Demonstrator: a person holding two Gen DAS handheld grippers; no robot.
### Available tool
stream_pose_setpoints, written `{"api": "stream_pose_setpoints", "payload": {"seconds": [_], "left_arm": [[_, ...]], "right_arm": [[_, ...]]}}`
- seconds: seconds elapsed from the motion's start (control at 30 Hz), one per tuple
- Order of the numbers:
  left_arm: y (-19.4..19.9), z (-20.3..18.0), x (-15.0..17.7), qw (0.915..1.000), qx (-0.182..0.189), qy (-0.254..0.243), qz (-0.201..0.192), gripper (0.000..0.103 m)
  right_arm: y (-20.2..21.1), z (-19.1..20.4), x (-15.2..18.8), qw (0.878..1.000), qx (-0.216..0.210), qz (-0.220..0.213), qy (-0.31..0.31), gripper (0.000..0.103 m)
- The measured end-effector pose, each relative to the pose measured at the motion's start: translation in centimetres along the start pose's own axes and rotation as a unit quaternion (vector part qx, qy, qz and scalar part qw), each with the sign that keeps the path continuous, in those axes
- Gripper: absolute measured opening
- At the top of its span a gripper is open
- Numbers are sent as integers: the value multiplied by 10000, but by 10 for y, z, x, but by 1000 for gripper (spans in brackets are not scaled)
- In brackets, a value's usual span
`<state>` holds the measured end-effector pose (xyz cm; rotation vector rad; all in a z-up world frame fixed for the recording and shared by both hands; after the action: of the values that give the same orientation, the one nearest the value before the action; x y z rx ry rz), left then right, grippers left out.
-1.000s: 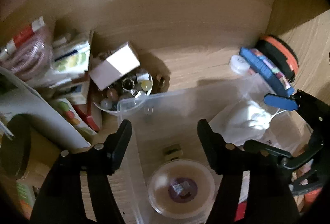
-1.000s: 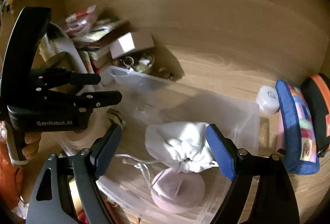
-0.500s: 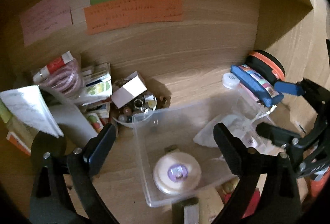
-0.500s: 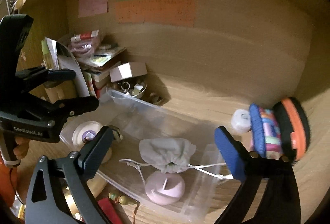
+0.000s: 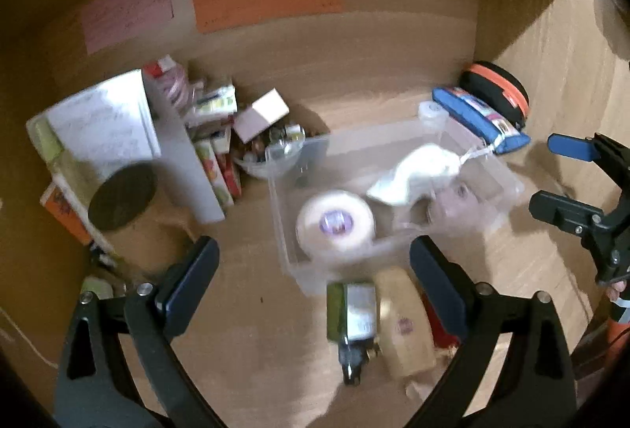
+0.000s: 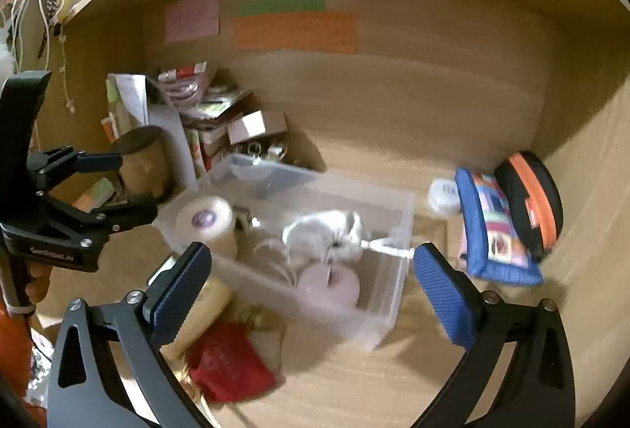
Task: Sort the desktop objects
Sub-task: 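Open the right gripper to release the pouch and withdraw both grippers, then grasp the green glass bottle with left while right grasps the red velvet pouch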
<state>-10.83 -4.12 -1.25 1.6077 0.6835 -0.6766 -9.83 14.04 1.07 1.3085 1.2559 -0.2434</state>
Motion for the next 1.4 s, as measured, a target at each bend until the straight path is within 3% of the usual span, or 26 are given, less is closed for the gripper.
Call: {"api": "stream_pose_setpoints", "payload": {"seconds": [0.3,0.53,0.67,0.8,1.13,1.3,1.37,1.4], "left_arm": [[-16,6,48,9981,58,217,577,99],[-47,11,64,9931,78,484,1069,99],[-64,20,67,9864,306,887,1351,98],[-72,25,67,9797,551,1191,1513,84],[-78,15,59,9780,778,1148,1557,71],[-80,9,56,9766,998,1090,1561,58],[-81,7,56,9747,1146,1094,1577,54],[-83,6,54,9744,1172,1085,1580,53]], "right_arm": [[-4,22,47,9984,-353,342,-272,103],[-26,43,80,9927,-846,792,-337,103],[-26,54,89,9907,-1079,751,-341,103],[-30,68,92,9888,-1247,798,-180,103],[-55,86,87,9847,-1239,1178,341,100],[-69,91,89,9806,-1213,1430,564,89],[-68,93,89,9811,-1111,1396,746,81],[-67,93,89,9808,-1163,1374,752,70]]}}
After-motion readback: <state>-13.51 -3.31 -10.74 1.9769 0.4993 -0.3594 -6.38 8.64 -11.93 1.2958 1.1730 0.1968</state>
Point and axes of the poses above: each gripper's, at about its wrist camera, not at the fingertips, and y roughly against the way its jaws point, z to its left, x to its underside, the point moved 4 cm from there along -y, roughly the way its jaws point, and after that the axes turned 15 degrees about y, right-handed, at the moved point
